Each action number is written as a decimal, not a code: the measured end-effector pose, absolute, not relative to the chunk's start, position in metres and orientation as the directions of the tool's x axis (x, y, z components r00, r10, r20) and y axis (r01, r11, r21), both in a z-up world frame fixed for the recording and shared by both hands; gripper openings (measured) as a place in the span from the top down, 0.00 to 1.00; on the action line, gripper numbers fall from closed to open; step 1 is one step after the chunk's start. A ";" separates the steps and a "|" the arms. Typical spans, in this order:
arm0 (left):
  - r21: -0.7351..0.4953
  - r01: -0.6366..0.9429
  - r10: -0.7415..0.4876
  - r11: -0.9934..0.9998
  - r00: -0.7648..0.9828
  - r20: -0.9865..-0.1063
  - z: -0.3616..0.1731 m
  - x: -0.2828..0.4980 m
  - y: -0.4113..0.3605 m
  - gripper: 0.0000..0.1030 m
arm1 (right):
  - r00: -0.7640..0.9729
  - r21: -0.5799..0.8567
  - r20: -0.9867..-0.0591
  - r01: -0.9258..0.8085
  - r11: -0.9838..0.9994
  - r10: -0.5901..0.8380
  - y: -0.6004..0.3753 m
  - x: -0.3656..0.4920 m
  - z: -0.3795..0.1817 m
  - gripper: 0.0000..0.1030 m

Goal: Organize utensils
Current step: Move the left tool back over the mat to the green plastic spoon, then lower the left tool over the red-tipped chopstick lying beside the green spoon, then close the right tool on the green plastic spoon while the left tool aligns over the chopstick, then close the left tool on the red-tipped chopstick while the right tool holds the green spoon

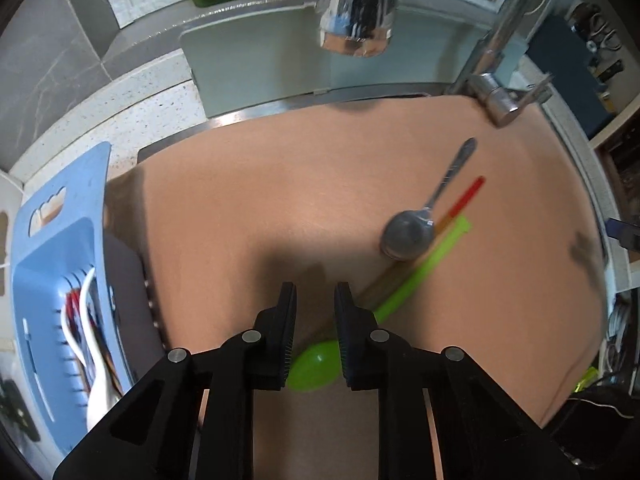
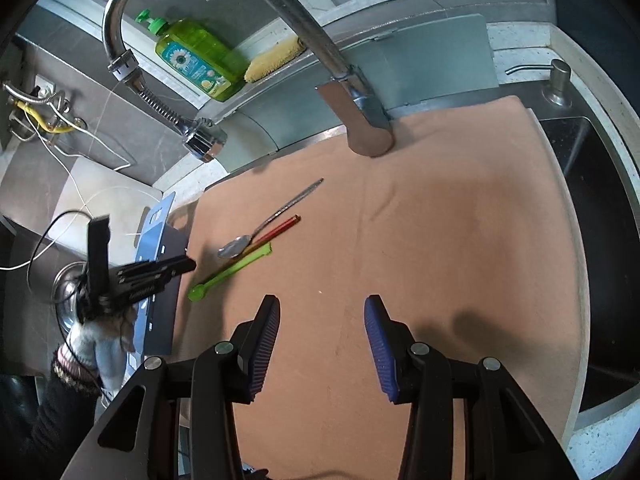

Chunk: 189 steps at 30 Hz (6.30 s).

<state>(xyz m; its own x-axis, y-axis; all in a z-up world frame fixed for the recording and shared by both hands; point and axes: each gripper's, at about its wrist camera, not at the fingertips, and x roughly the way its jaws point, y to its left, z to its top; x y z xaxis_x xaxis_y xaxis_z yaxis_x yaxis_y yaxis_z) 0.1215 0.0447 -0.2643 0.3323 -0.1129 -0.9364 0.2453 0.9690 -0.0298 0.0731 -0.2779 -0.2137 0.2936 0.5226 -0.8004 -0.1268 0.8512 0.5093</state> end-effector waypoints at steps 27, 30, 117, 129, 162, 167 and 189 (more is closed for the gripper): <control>-0.106 0.371 -0.187 0.922 0.188 -0.964 -0.290 0.092 0.009 0.88 | 0.229 0.526 -0.804 -0.156 0.836 0.549 -0.258 0.064 -0.226 0.61; -0.124 0.377 -0.206 0.918 0.187 -0.961 -0.291 0.081 0.001 0.88 | 0.221 0.528 -0.805 -0.158 0.834 0.551 -0.256 0.065 -0.229 0.61; -0.079 0.553 -0.228 0.830 0.208 -0.951 -0.292 0.064 -0.052 0.81 | 0.176 0.539 -0.837 0.099 0.837 0.518 -0.212 0.067 -0.279 0.60; -0.118 0.550 -0.256 0.827 0.182 -0.949 -0.289 0.058 -0.028 0.85 | 0.149 0.383 -0.915 0.039 0.923 0.374 -0.160 0.089 -0.289 0.87; -0.161 0.490 -0.288 0.857 0.196 -0.937 -0.298 0.068 -0.024 0.88 | 0.135 0.373 -0.919 0.003 0.928 0.369 -0.140 0.086 -0.290 0.87; -0.174 0.477 -0.301 0.862 0.203 -0.932 -0.300 0.068 -0.026 0.89 | 0.140 0.387 -0.914 0.009 0.922 0.382 -0.145 0.087 -0.292 0.91; -0.221 0.405 -0.343 0.887 0.259 -0.903 -0.285 0.049 0.001 0.93 | 0.145 0.495 -0.865 0.082 0.865 0.481 -0.172 0.078 -0.288 0.94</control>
<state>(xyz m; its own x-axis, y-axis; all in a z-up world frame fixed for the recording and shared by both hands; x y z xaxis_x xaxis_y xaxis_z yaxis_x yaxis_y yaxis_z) 0.0495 0.0008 -0.2853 0.2586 -0.3431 -0.9030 0.4045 0.8874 -0.2213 0.0782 -0.1718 -0.2878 0.1449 0.4807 -0.8648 0.0819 0.8652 0.4946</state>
